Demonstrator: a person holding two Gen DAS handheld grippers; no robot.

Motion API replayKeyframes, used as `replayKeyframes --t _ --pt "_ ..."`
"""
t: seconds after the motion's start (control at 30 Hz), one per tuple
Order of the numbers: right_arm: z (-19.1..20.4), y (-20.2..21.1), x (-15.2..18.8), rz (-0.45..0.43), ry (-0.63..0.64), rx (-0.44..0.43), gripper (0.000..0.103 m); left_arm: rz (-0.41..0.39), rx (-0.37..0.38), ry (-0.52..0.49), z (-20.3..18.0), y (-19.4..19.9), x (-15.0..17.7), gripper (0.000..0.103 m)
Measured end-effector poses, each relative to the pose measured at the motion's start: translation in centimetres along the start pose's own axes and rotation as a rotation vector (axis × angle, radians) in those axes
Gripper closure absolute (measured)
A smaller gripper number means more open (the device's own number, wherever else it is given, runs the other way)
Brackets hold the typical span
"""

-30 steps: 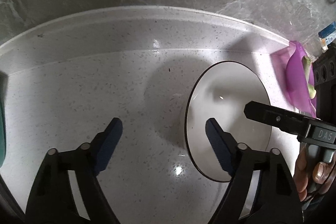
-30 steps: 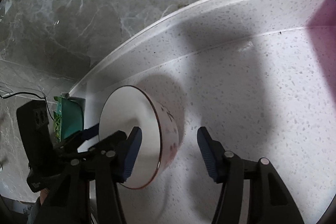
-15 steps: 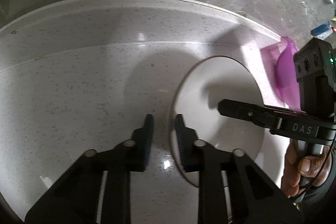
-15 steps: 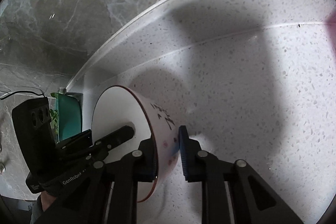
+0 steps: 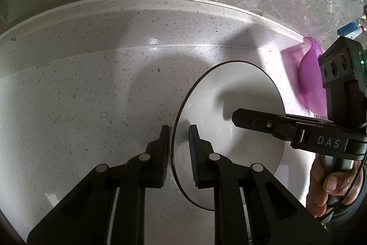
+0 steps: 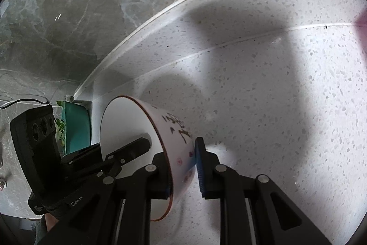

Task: Organize plates and bowls
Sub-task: 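Close both grippers on the red-rimmed calligraphy bowl's rim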

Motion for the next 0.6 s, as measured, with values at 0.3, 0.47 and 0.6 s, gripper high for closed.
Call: replayKeyframes --t 0.3,0.47,0.6 --pt "0.2 -0.1 0.3 0.010 -0.022 -0.004 0.083 0.016 0.005 0.024 0.1 0.4 0.6 0.088" --pt "0.5 0.0 0.4 0.014 -0.027 -0.005 0.083 0.014 0.013 0.030 0.2 0.8 0.7 0.088" --pt "0.9 0.3 0.6 0.014 -0.026 -0.008 0.083 0.013 0.018 0.032 0.3 1.6 1.0 0.088"
Point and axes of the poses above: each gripper's, at about its wrist camera, not at the fingertips, and y roughly against the way its jaws point, z to its left, x to its underside, the point moved 3 cm from there along -y, roughly the way its jaws point, and after that the axes turned 2 degrees about -y, right-handed, at the moved point
